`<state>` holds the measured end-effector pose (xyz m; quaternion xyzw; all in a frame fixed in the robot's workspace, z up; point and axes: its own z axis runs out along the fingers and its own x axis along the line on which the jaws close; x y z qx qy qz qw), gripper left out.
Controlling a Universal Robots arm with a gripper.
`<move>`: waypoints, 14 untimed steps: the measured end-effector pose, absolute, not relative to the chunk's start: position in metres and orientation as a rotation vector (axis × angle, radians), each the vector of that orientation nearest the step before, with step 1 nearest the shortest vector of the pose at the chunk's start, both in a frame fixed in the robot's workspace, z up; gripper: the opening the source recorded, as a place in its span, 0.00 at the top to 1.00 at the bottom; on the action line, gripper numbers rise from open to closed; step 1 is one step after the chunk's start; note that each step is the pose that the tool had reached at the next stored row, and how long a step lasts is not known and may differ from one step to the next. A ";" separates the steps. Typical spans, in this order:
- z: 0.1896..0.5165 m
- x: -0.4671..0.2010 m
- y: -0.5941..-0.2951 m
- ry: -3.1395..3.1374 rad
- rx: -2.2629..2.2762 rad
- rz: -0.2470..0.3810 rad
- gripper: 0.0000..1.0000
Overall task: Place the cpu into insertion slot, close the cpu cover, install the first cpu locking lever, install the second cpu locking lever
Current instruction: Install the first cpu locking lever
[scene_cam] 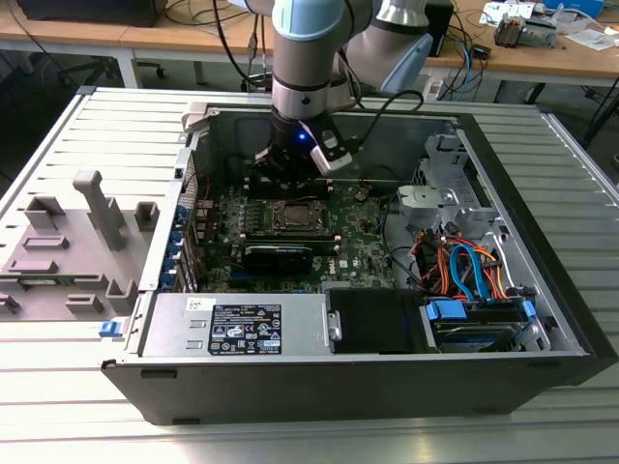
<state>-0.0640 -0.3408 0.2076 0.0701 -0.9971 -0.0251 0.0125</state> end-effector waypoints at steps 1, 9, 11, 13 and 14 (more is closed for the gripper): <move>0.208 -0.063 -0.341 -3.108 0.219 -0.078 0.89; 0.206 -0.049 -0.341 -3.108 0.219 -0.078 0.89; 0.206 -0.046 -0.341 -3.107 0.219 -0.078 0.89; 0.206 -0.043 -0.341 -3.107 0.219 -0.078 0.89; 0.206 -0.042 -0.341 -3.107 0.218 -0.078 0.89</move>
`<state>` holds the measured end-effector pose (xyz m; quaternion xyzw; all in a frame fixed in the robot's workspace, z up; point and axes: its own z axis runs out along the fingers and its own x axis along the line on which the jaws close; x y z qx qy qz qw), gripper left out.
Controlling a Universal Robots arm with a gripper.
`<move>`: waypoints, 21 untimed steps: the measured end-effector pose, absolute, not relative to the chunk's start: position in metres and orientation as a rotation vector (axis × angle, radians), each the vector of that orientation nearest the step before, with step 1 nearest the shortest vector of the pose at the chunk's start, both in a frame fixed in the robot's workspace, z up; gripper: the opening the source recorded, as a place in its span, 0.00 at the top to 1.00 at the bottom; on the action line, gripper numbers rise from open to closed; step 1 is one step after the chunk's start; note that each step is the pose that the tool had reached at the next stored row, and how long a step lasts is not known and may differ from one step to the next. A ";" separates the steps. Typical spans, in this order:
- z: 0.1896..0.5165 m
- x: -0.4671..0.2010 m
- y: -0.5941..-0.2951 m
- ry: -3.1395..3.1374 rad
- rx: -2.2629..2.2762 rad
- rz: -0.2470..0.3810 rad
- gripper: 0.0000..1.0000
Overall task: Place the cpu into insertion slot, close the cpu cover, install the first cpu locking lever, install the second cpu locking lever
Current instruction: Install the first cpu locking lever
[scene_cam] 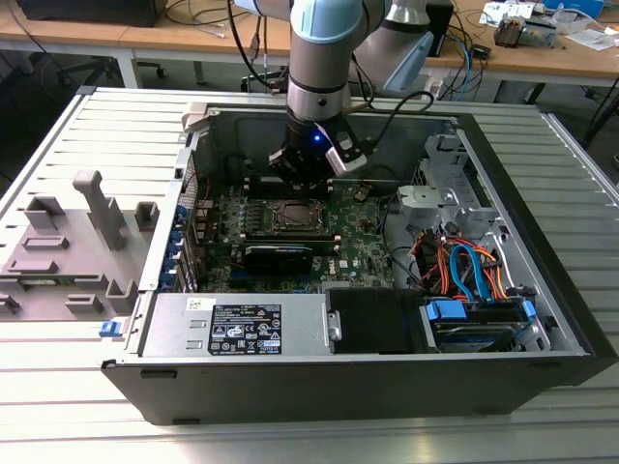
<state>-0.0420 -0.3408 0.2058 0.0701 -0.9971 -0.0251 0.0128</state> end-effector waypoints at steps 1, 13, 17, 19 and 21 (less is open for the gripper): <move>0.206 -0.041 -0.341 -3.107 0.218 -0.078 0.89; 0.205 -0.036 -0.344 -3.107 0.218 -0.078 0.89; 0.203 -0.032 -0.344 -3.107 0.218 -0.079 0.89; 0.203 -0.031 -0.344 -3.107 0.218 -0.078 0.89; 0.202 -0.030 -0.344 -3.107 0.218 -0.081 0.89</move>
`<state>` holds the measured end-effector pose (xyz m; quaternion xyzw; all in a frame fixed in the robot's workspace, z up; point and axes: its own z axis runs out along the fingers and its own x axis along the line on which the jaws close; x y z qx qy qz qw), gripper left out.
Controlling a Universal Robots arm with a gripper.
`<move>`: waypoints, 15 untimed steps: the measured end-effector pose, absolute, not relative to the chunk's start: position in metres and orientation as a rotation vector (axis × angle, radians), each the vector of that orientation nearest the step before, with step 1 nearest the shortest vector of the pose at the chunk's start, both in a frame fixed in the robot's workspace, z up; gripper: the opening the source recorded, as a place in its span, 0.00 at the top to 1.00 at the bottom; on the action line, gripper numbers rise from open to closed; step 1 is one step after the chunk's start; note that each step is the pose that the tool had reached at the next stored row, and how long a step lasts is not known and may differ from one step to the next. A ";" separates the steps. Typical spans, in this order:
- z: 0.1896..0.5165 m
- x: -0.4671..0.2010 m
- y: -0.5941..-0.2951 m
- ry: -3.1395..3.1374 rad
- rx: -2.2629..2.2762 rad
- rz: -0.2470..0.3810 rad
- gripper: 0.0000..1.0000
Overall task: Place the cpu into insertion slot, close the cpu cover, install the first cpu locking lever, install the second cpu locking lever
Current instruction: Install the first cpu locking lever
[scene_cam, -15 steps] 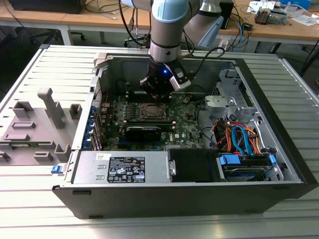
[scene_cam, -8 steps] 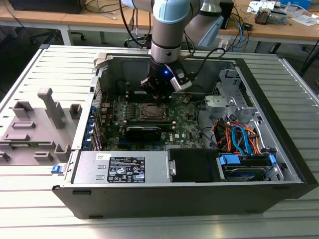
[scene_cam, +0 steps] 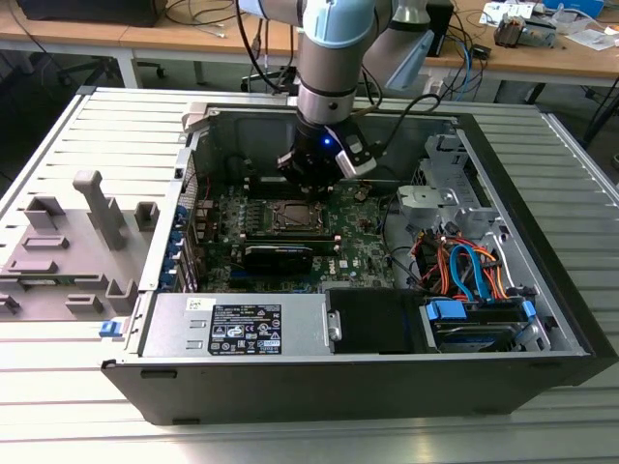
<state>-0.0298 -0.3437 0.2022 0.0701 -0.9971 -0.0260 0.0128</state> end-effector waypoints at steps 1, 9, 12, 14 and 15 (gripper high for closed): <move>0.202 -0.030 -0.343 -3.107 0.219 -0.084 0.89; 0.215 -0.029 -0.342 -3.108 0.219 -0.112 0.89; 0.217 -0.029 -0.348 -3.108 0.219 -0.122 0.89; 0.217 -0.029 -0.354 -3.108 0.219 -0.126 0.89; 0.217 -0.030 -0.357 -3.108 0.219 -0.127 0.89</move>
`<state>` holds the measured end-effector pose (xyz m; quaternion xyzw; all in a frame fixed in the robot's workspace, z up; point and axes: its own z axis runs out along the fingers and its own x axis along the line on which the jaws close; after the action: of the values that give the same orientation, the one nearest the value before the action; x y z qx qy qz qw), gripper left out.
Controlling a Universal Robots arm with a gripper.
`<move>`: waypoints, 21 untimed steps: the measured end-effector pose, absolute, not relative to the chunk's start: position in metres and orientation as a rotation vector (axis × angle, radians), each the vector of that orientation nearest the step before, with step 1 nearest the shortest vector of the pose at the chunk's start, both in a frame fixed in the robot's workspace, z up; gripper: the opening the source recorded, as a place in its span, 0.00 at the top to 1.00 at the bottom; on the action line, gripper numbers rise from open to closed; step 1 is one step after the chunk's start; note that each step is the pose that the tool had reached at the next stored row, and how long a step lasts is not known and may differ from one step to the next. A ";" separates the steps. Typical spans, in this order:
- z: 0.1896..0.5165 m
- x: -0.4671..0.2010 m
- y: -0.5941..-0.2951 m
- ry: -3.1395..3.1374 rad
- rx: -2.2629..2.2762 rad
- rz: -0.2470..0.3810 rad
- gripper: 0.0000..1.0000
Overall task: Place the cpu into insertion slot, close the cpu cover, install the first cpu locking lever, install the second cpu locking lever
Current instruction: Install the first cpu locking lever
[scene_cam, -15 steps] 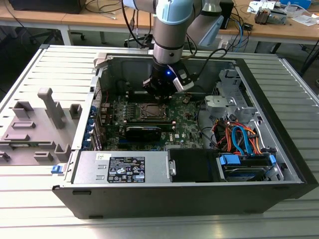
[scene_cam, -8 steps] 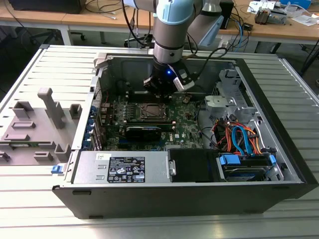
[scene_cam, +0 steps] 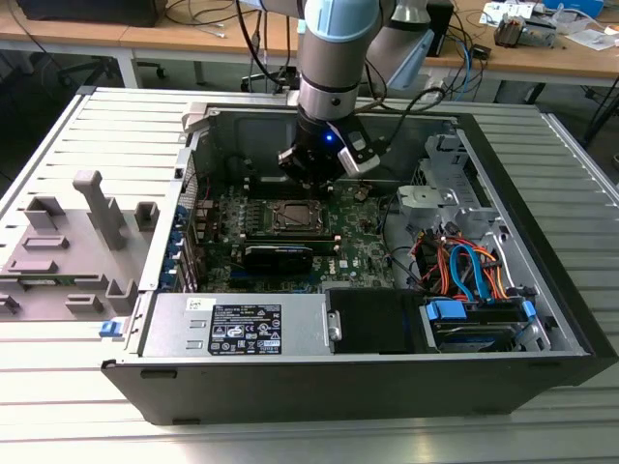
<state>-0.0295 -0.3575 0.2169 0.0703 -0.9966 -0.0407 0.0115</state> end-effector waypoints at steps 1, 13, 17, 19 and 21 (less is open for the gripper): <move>0.217 -0.030 -0.361 -3.108 0.219 -0.128 0.89; 0.218 -0.030 -0.398 -3.108 0.220 -0.163 0.89; 0.234 -0.030 -0.399 -3.108 0.220 -0.175 0.89; 0.242 -0.030 -0.399 -3.108 0.220 -0.176 0.89; 0.243 -0.030 -0.399 -3.108 0.220 -0.179 0.89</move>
<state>-0.0295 -0.3989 0.2430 0.0705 -0.9958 -0.0573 0.0103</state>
